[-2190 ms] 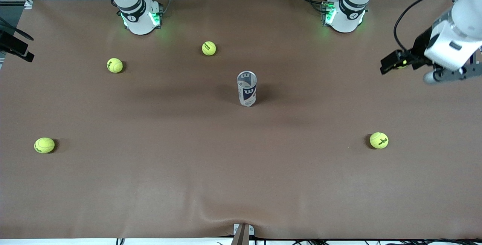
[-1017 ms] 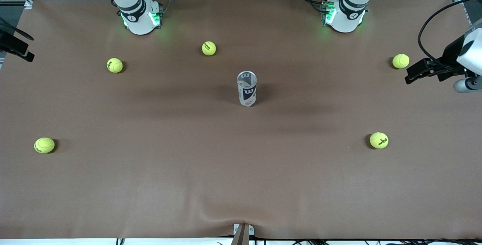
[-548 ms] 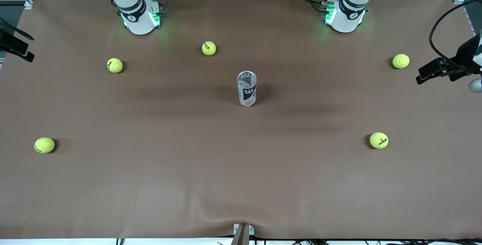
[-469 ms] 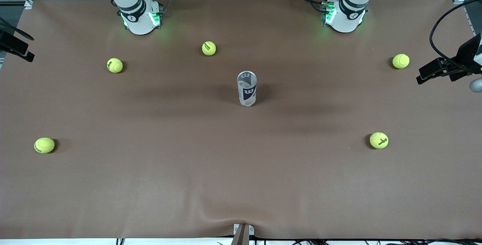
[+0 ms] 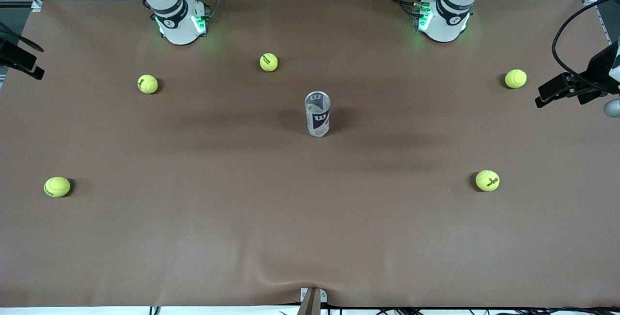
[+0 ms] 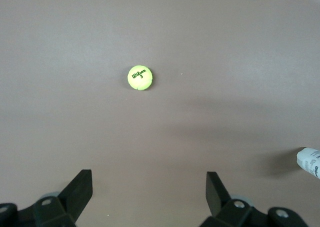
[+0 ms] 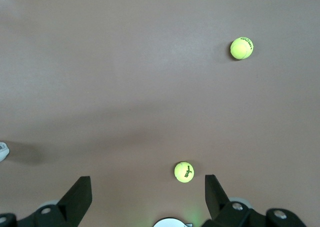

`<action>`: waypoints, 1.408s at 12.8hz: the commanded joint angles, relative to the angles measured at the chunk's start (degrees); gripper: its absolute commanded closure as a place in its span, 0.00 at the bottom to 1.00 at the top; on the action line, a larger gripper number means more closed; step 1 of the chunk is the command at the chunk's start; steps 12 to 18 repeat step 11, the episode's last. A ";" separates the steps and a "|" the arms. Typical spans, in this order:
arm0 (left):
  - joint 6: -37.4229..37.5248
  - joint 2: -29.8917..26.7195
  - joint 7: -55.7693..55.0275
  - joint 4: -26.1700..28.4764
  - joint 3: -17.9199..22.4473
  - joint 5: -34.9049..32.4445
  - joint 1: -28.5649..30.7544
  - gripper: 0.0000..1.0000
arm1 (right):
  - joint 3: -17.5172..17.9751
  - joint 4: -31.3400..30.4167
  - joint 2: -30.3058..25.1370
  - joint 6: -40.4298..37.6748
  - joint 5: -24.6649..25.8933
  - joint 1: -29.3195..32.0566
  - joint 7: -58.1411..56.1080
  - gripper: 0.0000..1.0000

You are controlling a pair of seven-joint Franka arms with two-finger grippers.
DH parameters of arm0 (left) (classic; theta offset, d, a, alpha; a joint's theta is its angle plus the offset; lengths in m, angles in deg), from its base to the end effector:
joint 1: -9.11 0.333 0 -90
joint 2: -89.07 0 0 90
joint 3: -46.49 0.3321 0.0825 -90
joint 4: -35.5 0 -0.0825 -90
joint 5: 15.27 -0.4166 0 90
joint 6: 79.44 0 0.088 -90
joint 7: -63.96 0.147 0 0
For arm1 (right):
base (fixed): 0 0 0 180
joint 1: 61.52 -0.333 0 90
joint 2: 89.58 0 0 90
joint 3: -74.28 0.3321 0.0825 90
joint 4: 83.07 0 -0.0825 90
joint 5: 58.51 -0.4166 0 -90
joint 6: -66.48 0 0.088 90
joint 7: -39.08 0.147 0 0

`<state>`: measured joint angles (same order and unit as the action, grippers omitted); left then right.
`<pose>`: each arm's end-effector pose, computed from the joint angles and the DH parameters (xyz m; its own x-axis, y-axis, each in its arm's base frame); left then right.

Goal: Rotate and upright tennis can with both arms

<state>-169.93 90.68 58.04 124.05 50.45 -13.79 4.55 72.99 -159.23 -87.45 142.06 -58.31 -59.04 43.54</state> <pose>0.5974 -0.0106 0.5976 0.9957 0.0929 0.0033 0.0928 -0.9954 0.0244 0.5657 -0.0376 0.6761 0.9885 -0.1440 -0.0468 -0.1437 -0.9896 0.0079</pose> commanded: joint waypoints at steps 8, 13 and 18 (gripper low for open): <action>0.40 -0.55 1.00 -0.57 0.08 -0.87 -0.18 0.00 | -0.12 0.05 -0.20 -0.34 0.15 -0.46 1.16 0.00; 0.40 -0.55 1.17 -0.48 -0.01 -0.78 -0.27 0.00 | -0.12 0.14 -0.20 -0.34 0.15 -0.46 1.16 0.00; 0.40 -0.55 1.17 -0.48 -0.01 -0.78 -0.27 0.00 | -0.12 0.14 -0.20 -0.34 0.15 -0.46 1.16 0.00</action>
